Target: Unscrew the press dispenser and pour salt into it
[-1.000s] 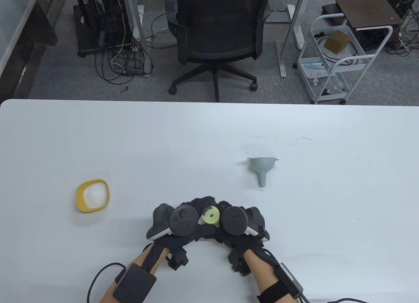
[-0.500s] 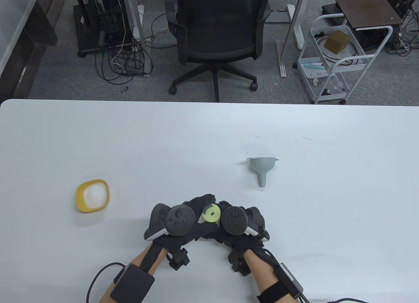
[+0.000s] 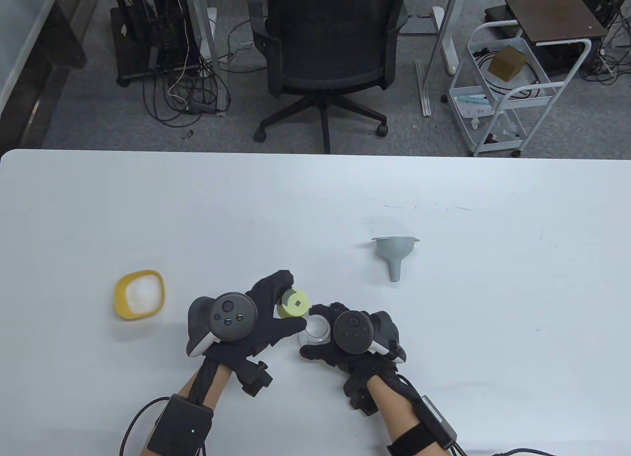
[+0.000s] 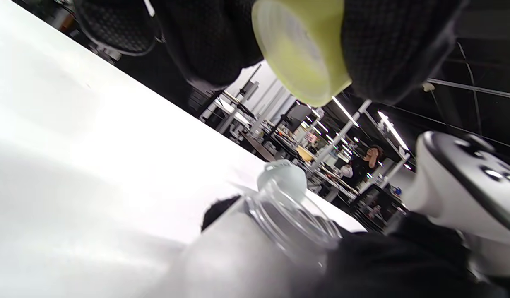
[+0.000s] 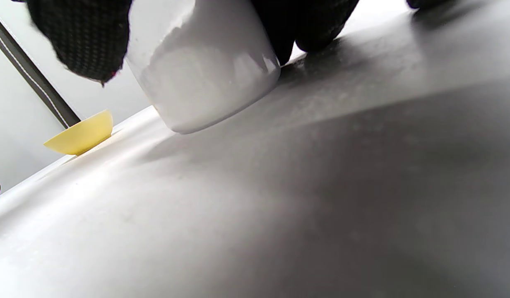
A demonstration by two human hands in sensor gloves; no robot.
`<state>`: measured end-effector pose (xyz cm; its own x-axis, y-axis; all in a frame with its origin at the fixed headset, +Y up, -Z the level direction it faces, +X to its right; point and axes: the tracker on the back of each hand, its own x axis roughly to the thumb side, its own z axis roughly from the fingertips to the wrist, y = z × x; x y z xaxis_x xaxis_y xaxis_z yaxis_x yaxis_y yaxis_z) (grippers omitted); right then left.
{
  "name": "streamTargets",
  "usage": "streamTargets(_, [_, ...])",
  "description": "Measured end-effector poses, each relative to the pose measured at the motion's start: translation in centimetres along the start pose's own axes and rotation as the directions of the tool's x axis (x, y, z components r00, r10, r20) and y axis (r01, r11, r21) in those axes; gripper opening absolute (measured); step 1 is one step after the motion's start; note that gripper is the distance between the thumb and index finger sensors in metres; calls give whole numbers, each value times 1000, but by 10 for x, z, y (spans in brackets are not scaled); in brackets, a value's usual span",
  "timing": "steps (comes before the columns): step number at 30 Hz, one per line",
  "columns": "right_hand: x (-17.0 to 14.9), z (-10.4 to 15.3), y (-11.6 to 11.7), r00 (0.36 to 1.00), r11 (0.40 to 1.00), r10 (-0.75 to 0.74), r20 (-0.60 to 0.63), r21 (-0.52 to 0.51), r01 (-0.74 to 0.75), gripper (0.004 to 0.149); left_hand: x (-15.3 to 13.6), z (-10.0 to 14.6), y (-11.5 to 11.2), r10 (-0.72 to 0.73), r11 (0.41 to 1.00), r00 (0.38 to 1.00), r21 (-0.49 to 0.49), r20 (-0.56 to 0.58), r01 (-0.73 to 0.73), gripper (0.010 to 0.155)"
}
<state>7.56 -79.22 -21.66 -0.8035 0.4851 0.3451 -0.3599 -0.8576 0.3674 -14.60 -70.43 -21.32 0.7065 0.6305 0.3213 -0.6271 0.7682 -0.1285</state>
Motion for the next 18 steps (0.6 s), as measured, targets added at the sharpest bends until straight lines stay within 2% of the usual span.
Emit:
streamTargets(3, [0, 0, 0, 1000, 1000, -1, 6, 3, 1, 92, -4, 0, 3, 28, 999, 999, 31, -16, -28, 95])
streamTargets(7, [-2, 2, -3, 998, 999, -44, 40, 15, 44, 93, -9, 0, 6, 58, 998, 998, 38, -11, -58, 92])
streamTargets(10, [-4, 5, -7, 994, 996, -93, 57, 14, 92, 100, -11, 0, 8, 87, 995, 996, 39, -3, -87, 92])
streamTargets(14, [2, 10, -25, 988, 992, -122, 91, -24, 124, 104, -15, 1, 13, 80, 995, 997, 64, -13, -79, 92])
streamTargets(18, [9, 17, -45, 991, 993, -69, 113, -83, 78, 102, -21, 1, 16, 52, 996, 998, 76, -43, -48, 90])
